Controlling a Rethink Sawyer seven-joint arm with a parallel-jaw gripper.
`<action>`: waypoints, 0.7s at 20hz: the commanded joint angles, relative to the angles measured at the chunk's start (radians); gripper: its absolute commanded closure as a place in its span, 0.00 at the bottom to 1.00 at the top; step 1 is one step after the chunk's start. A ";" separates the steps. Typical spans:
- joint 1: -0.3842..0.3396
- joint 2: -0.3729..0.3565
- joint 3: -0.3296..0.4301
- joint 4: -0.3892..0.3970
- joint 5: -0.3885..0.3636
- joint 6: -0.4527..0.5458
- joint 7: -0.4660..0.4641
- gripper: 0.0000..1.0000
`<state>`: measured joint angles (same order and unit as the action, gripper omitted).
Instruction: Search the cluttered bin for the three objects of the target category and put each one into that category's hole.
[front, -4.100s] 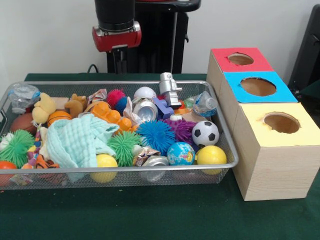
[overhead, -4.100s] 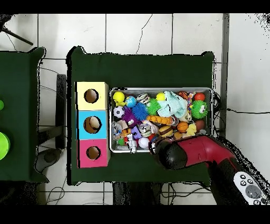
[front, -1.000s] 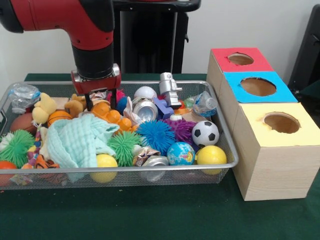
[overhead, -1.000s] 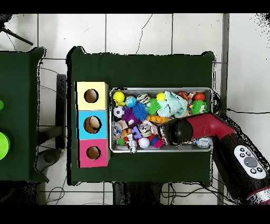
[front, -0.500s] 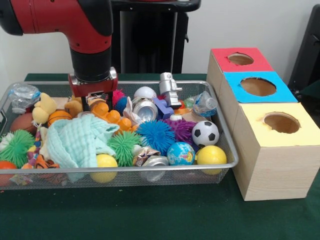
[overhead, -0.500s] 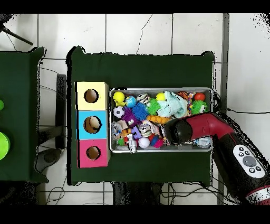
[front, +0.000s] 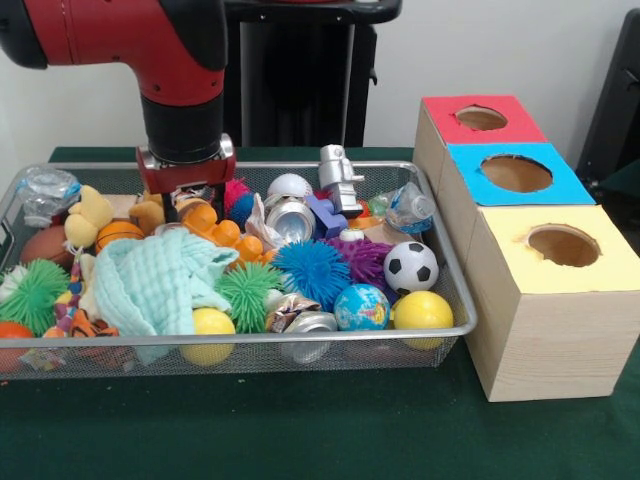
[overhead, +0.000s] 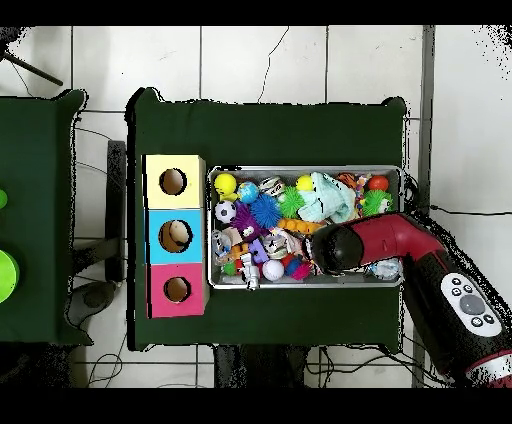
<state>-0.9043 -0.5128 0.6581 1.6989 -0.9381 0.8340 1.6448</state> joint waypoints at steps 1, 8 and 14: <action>0.017 -0.019 0.001 -0.005 -0.051 0.043 -0.312 0.00; 0.002 -0.145 0.020 0.070 0.029 0.123 -0.326 0.00; 0.000 -0.198 0.031 0.071 0.067 0.179 -0.368 0.00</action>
<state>-0.8998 -0.6455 0.6583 1.7382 -0.9024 0.8657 1.6443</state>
